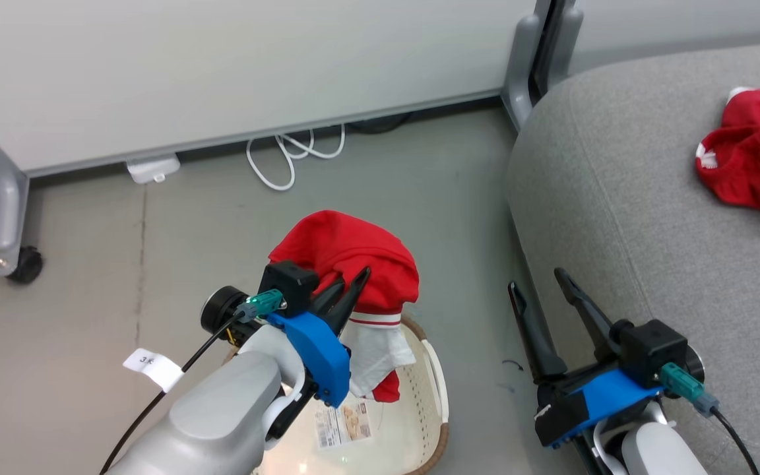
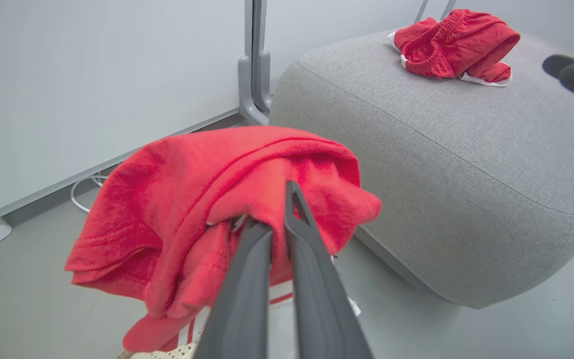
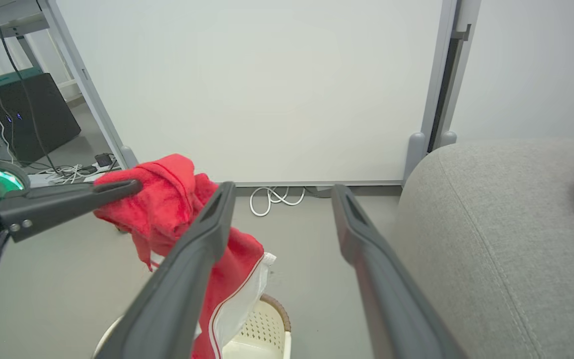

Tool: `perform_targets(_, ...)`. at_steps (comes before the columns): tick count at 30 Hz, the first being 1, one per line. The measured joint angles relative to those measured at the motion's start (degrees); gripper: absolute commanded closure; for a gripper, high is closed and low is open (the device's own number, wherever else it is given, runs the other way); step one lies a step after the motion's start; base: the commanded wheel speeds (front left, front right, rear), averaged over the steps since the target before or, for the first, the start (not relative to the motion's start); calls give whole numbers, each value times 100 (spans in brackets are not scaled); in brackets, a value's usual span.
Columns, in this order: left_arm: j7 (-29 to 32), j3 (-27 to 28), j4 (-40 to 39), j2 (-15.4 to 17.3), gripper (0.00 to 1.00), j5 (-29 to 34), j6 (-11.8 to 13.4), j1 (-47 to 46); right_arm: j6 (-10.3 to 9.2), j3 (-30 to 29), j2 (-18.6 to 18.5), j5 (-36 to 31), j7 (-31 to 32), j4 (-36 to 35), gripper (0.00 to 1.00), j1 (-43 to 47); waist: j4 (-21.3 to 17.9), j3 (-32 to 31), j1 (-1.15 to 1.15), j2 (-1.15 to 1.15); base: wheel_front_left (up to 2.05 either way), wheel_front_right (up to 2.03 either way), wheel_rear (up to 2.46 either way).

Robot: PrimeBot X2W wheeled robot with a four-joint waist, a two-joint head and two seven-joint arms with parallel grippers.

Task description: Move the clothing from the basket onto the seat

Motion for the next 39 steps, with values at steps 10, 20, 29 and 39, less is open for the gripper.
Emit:
perform_targets(10, 0, 63, -274, -98, 100, 109, 0, -279, 0, 27, 0, 47, 62, 132, 0, 231, 84, -554, 0, 0, 0, 0, 0)
perform_targets(20, 0, -85, -376, -301, 100, 33, 0, -829, 0, 74, 0, 51, 131, 116, 0, 339, 119, -761, 1, 0, 0, 0, 0)
perform_targets(29, -1, -248, -344, -476, 100, -110, 0, -1152, 0, 127, 0, 47, 194, 92, 0, 374, 107, -839, 1, 0, 0, 0, 0)
perform_targets(39, 0, -370, -315, -511, 100, -188, 0, -1166, 0, 213, 0, 169, 282, 46, 0, 400, 84, -867, 1, 0, 0, 0, 0)
